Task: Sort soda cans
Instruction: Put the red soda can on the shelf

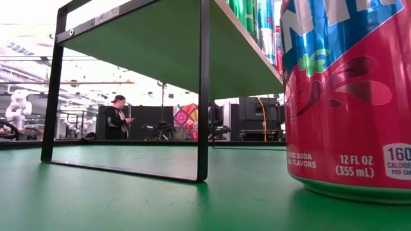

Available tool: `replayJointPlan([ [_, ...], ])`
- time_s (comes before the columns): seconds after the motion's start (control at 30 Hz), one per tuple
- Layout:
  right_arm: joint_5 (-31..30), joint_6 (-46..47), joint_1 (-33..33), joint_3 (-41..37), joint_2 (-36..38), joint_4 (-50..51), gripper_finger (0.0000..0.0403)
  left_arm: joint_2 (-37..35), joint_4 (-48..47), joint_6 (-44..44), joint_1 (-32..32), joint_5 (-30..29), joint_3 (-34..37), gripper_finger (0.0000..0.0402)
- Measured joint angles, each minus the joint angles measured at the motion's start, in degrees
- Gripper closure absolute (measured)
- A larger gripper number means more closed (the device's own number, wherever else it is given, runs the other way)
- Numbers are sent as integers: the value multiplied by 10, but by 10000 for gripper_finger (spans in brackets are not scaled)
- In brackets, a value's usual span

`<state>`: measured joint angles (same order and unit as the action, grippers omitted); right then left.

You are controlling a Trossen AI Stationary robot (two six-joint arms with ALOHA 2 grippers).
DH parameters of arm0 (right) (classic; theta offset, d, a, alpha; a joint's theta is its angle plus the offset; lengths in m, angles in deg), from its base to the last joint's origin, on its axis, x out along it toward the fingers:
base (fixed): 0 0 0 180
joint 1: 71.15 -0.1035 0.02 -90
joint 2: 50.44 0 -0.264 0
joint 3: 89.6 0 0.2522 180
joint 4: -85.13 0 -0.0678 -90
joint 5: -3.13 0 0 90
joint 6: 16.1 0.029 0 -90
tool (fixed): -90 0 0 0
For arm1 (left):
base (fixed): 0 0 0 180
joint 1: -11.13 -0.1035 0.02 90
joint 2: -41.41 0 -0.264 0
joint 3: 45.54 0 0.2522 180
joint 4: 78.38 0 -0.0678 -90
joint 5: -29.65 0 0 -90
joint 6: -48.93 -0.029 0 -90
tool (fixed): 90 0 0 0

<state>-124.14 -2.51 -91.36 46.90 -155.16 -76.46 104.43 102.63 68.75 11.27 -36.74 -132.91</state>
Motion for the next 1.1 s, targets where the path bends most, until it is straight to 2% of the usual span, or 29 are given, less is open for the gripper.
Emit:
replayJointPlan([
  [0.13,0,2,0,0,0,-1,102,-1,13,-3,0,0,0,34],
  [0.33,-1,5,0,0,0,0,101,-1,13,-7,0,0,0,33],
  [0.7,1,5,2,0,0,1,101,-1,10,-13,-1,20,0,109],
  [0.93,-4,5,-1,0,0,12,101,-1,1,-12,-1,27,0,111],
  [1.1,-29,6,-10,0,0,26,90,0,-5,-9,-1,35,0,111],
])
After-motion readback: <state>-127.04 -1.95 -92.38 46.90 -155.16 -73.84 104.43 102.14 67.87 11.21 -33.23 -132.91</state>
